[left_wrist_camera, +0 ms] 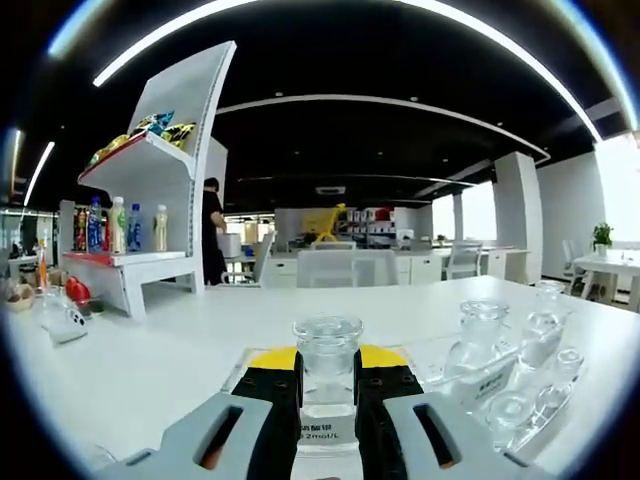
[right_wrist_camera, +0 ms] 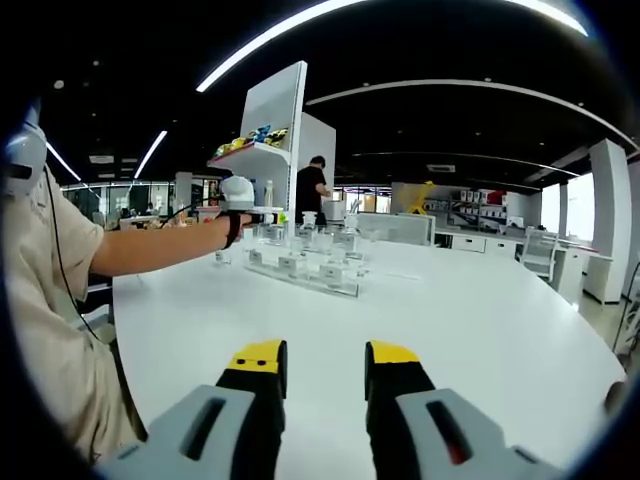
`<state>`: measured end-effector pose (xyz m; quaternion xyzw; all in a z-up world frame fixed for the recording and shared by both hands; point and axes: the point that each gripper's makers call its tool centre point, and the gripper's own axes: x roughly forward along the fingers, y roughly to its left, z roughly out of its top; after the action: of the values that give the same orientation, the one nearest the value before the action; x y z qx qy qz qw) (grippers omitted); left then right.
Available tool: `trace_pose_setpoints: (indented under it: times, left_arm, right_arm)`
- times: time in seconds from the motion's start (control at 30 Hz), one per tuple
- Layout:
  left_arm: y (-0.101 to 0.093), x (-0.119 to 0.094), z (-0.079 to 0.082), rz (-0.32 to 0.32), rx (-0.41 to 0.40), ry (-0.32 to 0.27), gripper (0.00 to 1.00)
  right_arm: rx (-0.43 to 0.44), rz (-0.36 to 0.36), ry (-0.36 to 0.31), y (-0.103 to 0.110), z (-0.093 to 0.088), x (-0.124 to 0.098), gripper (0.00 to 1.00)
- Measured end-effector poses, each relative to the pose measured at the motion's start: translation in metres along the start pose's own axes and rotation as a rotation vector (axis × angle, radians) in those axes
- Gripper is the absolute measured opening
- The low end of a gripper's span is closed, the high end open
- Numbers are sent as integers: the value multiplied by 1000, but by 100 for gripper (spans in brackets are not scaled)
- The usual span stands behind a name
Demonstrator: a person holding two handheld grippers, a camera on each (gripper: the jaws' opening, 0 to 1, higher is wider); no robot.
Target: Identify the label on the chemical reagent bottle, grasp the chemical reagent bottle, and place it in the designated position on the reagent rack
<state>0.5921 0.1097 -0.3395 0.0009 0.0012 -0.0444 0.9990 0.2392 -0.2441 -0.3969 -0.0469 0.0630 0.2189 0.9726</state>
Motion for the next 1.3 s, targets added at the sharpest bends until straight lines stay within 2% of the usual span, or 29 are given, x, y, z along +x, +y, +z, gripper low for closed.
trace_pose_setpoints:
  times: [0.87, 1.3]
  left_arm:
    - [-1, -8, 2, -1, 17, -21, 20]
    - [-2, -9, 1, -17, 20, -12, 21]
  right_arm:
    - [5, 0, -16, 2, -1, -4, 31]
    - [12, -7, -32, 0, -1, -11, 31]
